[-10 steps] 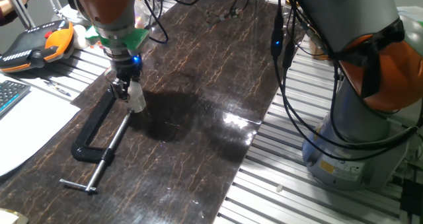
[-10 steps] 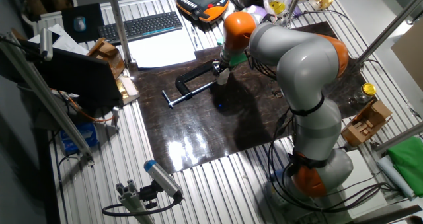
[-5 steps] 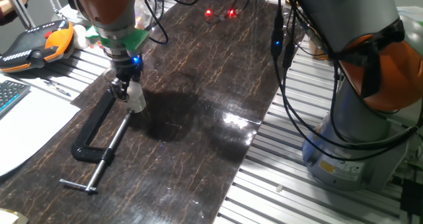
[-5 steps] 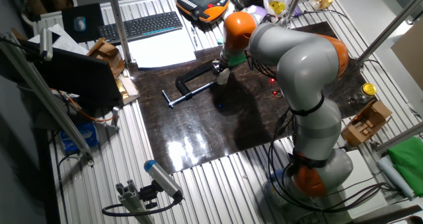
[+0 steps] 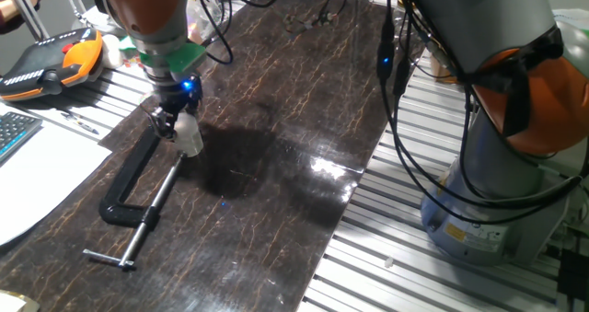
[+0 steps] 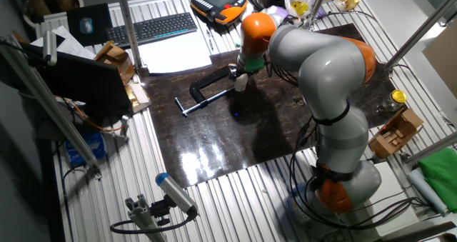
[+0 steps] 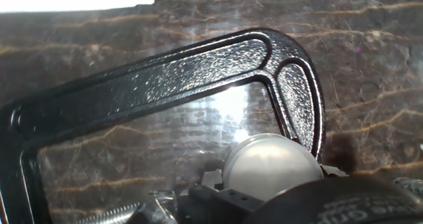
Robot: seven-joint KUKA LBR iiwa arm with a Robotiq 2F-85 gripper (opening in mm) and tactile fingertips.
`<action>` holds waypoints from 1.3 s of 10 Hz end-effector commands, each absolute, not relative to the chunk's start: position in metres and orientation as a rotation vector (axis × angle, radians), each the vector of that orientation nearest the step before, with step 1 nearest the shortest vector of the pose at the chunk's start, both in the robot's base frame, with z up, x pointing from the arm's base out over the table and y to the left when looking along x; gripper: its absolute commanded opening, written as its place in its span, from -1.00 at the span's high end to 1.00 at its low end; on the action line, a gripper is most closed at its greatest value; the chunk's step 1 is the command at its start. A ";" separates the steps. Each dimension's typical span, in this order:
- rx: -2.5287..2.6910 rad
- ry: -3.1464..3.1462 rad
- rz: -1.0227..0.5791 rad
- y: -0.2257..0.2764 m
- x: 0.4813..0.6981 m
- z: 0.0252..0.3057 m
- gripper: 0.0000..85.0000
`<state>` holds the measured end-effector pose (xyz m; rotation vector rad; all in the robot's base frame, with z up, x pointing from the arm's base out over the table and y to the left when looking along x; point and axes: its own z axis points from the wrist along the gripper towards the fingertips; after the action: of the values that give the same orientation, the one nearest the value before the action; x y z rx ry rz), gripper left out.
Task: Screw the lid onto the jar
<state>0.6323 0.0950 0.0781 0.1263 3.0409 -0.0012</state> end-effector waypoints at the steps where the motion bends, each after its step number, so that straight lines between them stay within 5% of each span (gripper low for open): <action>1: 0.171 3.039 -0.003 0.095 0.633 0.079 -0.61; 13: 0.853 2.915 -0.026 0.095 0.633 0.079 -0.62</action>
<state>0.6330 0.0954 0.0785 0.7948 2.9308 -0.0205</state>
